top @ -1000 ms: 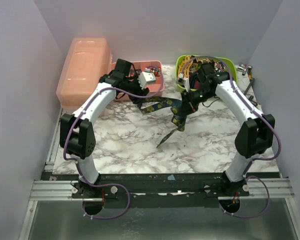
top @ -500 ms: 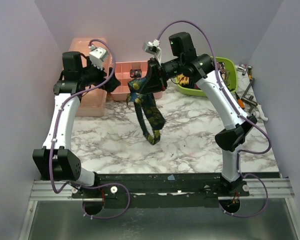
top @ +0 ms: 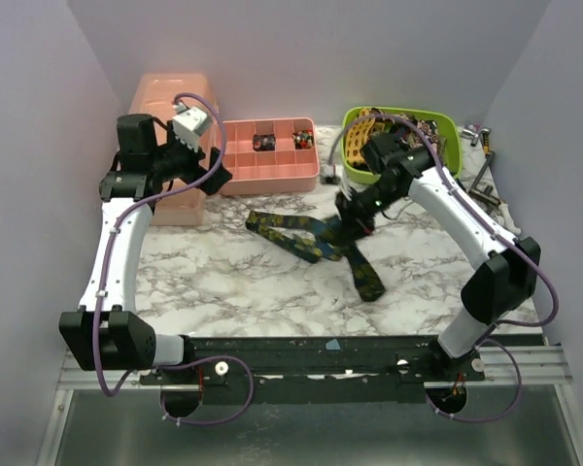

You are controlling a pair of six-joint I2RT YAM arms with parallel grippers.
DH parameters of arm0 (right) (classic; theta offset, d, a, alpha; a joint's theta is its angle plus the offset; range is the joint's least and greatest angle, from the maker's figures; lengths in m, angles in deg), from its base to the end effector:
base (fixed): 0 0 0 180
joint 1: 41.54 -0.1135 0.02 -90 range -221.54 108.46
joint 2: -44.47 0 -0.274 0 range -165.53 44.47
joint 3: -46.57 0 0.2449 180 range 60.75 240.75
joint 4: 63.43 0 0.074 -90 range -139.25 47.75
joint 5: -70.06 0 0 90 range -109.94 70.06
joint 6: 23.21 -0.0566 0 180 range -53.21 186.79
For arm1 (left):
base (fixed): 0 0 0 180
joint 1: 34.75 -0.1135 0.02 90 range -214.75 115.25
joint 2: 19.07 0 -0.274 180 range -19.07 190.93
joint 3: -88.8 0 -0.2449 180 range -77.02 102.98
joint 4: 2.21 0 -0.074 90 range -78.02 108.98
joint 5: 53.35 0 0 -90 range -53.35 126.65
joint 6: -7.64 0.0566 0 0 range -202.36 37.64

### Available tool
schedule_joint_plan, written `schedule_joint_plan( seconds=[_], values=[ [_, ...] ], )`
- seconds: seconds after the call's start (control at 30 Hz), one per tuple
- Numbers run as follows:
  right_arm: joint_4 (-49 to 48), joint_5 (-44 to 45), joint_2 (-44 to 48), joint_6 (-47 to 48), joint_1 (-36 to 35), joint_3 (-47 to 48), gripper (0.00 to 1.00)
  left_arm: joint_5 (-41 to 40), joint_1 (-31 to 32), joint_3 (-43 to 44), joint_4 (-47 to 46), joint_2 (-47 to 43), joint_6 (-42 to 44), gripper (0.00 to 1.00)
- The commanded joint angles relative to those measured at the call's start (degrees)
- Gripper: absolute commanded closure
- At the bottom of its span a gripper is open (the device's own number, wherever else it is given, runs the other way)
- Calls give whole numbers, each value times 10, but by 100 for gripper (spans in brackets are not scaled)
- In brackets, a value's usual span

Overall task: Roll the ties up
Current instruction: Flatten out the tie at the center of the board.

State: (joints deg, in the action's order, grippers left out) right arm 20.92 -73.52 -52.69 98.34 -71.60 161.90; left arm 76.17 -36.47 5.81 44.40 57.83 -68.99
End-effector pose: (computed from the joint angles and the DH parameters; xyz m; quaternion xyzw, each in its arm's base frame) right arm 0.2631 0.2049 0.3633 -0.5272 0.7026 0.4386 0.1899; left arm 0.2941 -0.0272 0.4121 0.2582 0.7781 -0.2200 0.5287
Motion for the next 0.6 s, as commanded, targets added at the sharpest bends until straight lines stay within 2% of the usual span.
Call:
schedule_joint_plan(
  seconds=[0.0, 0.1, 0.17, 0.27, 0.37, 0.57],
  values=[
    [112, 281, -6, 217, 134, -218, 100, 0, 64, -64, 42, -24, 136, 2],
    [113, 339, -30, 254, 253, -245, 100, -21, 129, -115, 54, -33, 233, 1],
    [113, 372, -30, 284, 292, -252, 100, -43, 170, -154, 35, -31, 272, 2],
    [112, 408, -32, 312, 297, -276, 100, -75, 221, -178, 3, 7, 308, 5],
    [112, 416, -61, 317, 296, -282, 100, -90, 256, -156, 1, 69, 353, 7],
    [112, 427, -118, 312, 334, -250, 100, -103, 310, -109, -1, 185, 391, 1]
  ],
)
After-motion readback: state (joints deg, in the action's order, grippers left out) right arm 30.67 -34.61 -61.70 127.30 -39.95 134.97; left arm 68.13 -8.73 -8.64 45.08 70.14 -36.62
